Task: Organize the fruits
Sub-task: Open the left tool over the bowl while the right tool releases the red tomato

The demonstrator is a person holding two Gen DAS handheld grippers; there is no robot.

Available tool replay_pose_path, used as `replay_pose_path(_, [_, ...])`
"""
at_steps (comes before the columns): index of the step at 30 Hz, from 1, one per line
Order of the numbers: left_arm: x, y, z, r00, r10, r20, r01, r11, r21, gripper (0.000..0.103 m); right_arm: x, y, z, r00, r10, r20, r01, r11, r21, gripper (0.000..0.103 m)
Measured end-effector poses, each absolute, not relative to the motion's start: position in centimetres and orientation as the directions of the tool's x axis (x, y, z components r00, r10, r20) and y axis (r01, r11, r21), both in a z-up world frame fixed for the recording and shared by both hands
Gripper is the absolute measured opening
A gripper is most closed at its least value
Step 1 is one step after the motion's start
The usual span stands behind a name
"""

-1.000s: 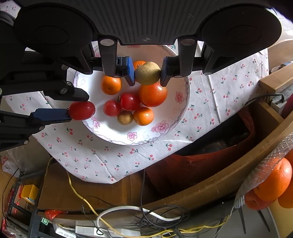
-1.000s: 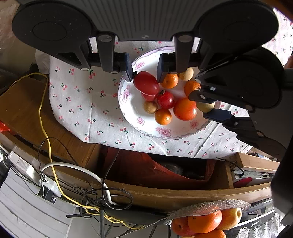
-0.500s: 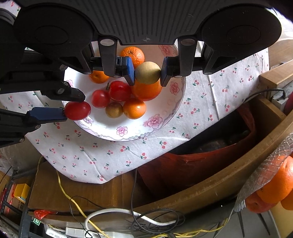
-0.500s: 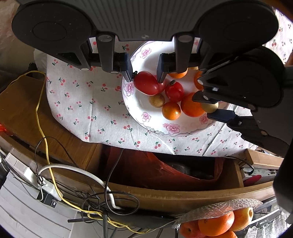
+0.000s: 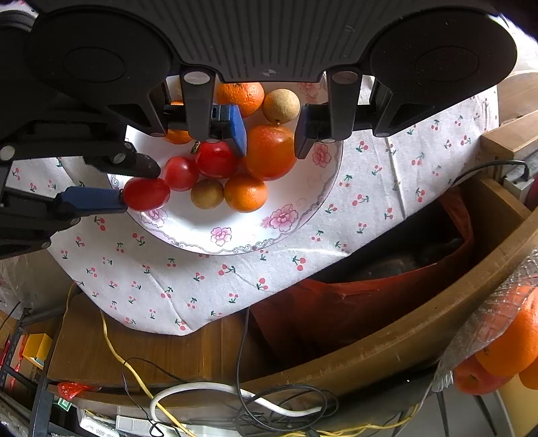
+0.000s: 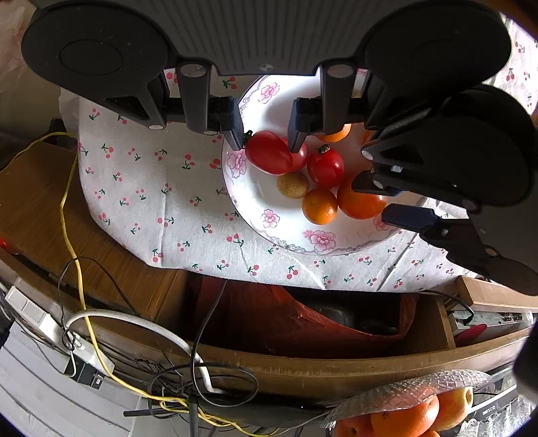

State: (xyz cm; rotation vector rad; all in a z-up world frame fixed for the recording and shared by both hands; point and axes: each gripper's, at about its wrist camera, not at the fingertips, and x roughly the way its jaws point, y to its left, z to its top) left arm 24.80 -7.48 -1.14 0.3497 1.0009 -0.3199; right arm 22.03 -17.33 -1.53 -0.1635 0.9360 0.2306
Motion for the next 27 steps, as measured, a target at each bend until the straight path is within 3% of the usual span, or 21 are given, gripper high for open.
replay_pose_path(20, [24.87,-7.41,-0.96,0.518,-0.087,-0.851,0.402,0.903,0.152,0.046,22.39,-17.37,-1.94,0.560,0.131,-0.818,-0.242,0.970,-0.011,0.031])
replay_pose_path(27, [24.68,-7.16,-0.30,0.534,-0.077,-0.842,0.390,0.906,0.164,0.053,22.01,-17.51,-1.43,0.564,0.133,-0.815,-0.236,0.972,-0.005,0.031])
